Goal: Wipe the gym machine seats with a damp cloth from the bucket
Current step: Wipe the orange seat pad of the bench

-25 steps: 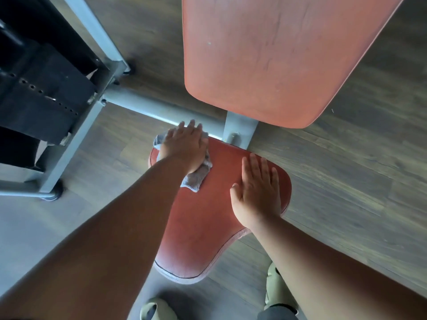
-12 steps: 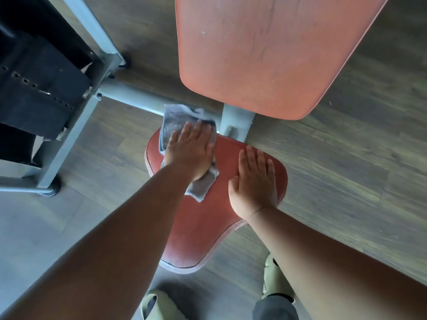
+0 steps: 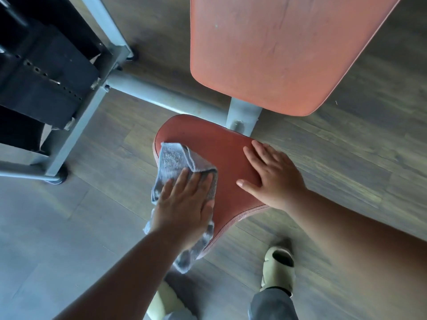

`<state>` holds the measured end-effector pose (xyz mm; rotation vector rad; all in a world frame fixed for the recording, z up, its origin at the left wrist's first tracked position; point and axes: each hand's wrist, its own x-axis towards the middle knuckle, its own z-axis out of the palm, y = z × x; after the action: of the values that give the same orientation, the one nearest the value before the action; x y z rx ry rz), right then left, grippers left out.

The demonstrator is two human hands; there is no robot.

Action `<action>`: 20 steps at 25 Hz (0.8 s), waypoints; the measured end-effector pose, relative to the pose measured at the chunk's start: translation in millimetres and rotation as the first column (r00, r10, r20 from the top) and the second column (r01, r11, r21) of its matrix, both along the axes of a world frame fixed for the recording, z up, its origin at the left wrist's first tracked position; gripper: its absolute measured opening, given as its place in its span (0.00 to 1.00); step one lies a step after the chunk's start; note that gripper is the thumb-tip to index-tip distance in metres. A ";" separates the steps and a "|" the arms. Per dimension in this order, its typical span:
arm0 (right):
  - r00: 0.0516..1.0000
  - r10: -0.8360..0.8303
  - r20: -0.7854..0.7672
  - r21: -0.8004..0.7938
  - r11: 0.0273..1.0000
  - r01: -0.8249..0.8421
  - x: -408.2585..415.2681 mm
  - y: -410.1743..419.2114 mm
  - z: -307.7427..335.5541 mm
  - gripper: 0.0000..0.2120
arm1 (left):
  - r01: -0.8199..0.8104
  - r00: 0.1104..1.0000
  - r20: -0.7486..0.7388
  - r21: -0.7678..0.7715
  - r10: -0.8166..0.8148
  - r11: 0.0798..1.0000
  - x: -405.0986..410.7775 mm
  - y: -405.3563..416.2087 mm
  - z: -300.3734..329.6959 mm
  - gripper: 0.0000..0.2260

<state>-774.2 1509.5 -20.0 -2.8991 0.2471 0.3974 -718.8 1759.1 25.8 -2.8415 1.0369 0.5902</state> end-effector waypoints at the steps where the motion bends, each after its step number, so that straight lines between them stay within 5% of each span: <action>1: 1.000 -0.002 0.011 0.011 1.000 0.002 -0.3 -2.6 -1.7 0.43 | 0.001 1.000 0.007 0.003 -0.001 1.000 8.3 -16.1 -5.2 0.28; 7: 0.994 -0.084 0.066 0.072 0.994 0.080 -1.0 -0.6 -10.7 0.43 | -0.075 0.997 -0.029 0.005 0.075 0.997 52.7 -98.4 -36.1 0.27; 12: 0.996 -0.075 0.056 0.067 0.995 0.071 -0.5 1.4 -2.7 0.40 | 0.043 0.999 0.006 -0.038 -0.043 0.998 -31.7 -6.0 -1.6 0.28; 15: 0.995 -0.076 0.063 0.068 0.995 0.072 -0.6 1.7 -3.8 0.39 | -0.099 0.995 0.012 -0.072 0.100 0.992 -48.0 45.1 5.8 0.28; 20: 0.996 -0.071 0.061 0.050 0.996 0.068 -1.9 1.0 -8.6 0.39 | -0.298 0.954 -0.059 -0.070 0.294 0.952 24.9 -17.3 -15.1 0.31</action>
<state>-776.0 1510.5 -28.7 -2.8411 0.3226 0.2966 -693.9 1741.8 10.7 -3.0935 0.6533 0.6544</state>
